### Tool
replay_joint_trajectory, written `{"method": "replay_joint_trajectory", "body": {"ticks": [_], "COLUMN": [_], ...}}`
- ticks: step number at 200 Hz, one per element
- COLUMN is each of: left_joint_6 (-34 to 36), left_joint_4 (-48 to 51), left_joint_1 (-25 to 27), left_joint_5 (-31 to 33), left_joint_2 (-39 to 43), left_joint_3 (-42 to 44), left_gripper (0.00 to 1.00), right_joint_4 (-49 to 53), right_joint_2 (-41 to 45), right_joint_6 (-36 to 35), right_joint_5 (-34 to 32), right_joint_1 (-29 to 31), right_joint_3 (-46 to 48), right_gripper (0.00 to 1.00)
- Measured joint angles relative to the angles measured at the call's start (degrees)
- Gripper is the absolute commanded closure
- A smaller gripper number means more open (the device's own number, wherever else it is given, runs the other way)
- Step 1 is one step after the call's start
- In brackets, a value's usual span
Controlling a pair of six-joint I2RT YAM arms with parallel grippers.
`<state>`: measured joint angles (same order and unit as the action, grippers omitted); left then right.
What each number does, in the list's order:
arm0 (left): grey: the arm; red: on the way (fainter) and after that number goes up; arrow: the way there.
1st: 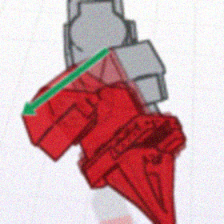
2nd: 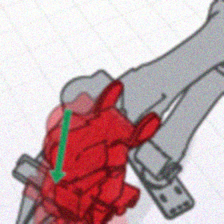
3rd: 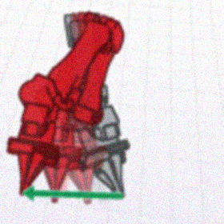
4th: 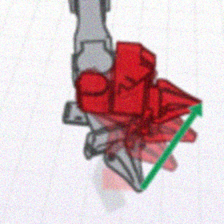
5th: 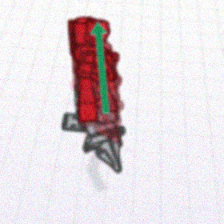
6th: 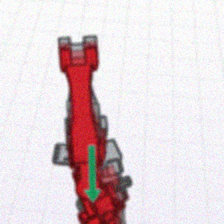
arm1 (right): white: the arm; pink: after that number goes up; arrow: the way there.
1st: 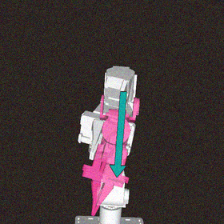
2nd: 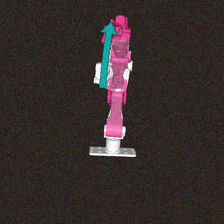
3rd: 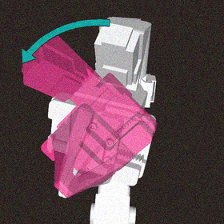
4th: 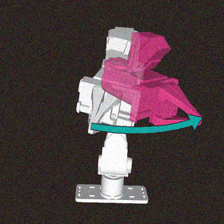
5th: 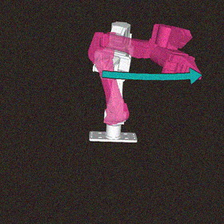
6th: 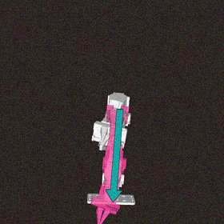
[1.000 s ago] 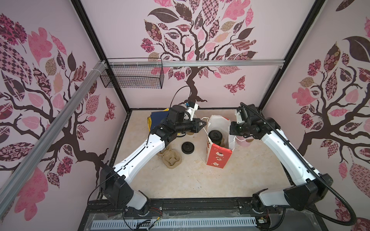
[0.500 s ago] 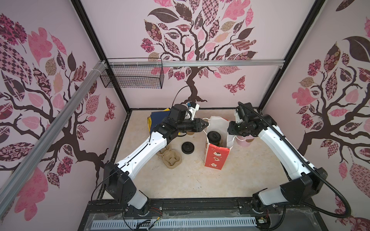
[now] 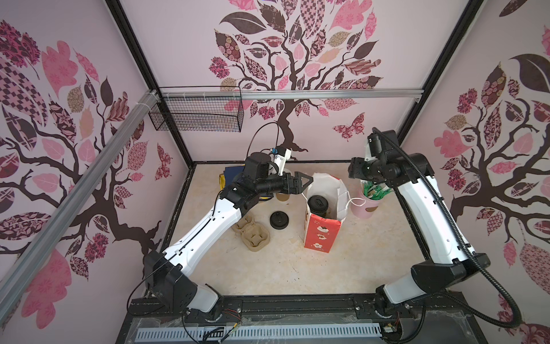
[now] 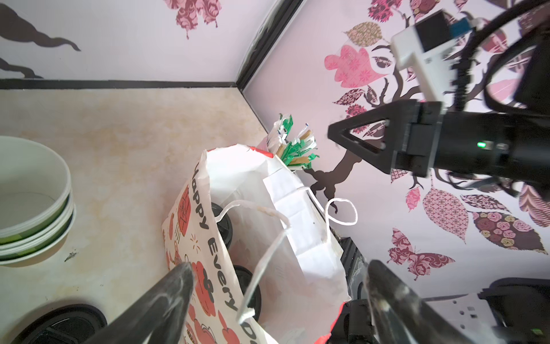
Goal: Pack the takeout coffee
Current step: 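Lower the right gripper onto the straws while the left releases the handle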
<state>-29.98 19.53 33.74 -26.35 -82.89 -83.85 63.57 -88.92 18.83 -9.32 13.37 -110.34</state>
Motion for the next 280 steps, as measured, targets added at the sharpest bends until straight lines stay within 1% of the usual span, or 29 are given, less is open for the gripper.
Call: {"method": "replay_joint_trajectory", "body": {"ticks": [24,47,71,109,120,150,163,188,226,280], "left_joint_6": [0.0,0.0,0.0,0.1,0.1,0.2,0.2,0.2,0.2,0.2], "left_joint_4": [-0.3,-0.2,-0.1,0.4,0.5,0.7,0.8,0.8,0.8,1.0], "left_joint_1": [0.0,0.0,0.0,0.0,0.0,0.0,0.0,0.0,0.0,0.0], "left_joint_5": [1.7,4.1,6.7,9.6,10.1,10.9,10.9,11.1,11.3,11.9], "left_joint_2": [2.3,4.0,5.6,7.9,8.1,8.2,8.2,8.2,8.6,9.2], "left_joint_3": [0.0,0.1,0.7,2.3,2.4,2.8,3.0,3.2,3.8,4.1], "left_gripper": [0.07,0.08,0.09,0.10,0.10,0.10,0.10,0.11,0.11,0.11], "right_joint_4": [0.1,0.1,0.1,0.1,-0.2,-1.5,-2.0,-3.0,-4.2,-4.9], "right_joint_2": [-4.1,-8.1,-10.1,-10.2,-10.1,-9.8,-9.8,-9.8,-9.8,-9.8], "right_joint_6": [-0.7,-0.7,-0.7,0.7,1.4,3.6,4.2,5.0,5.4,6.0], "right_joint_5": [-1.9,-3.0,-3.1,-4.1,-4.2,-3.5,-2.6,-0.4,2.7,4.0], "right_joint_1": [-6.1,-9.4,-9.6,-9.4,-9.7,-11.1,-11.8,-12.9,-13.2,-13.2], "right_joint_3": [-0.3,-0.3,0.3,2.4,3.3,6.3,7.6,10.0,10.6,10.6], "right_gripper": [0.52,0.55,0.61,0.70,0.72,0.71,0.68,0.68,0.67,0.84]}}
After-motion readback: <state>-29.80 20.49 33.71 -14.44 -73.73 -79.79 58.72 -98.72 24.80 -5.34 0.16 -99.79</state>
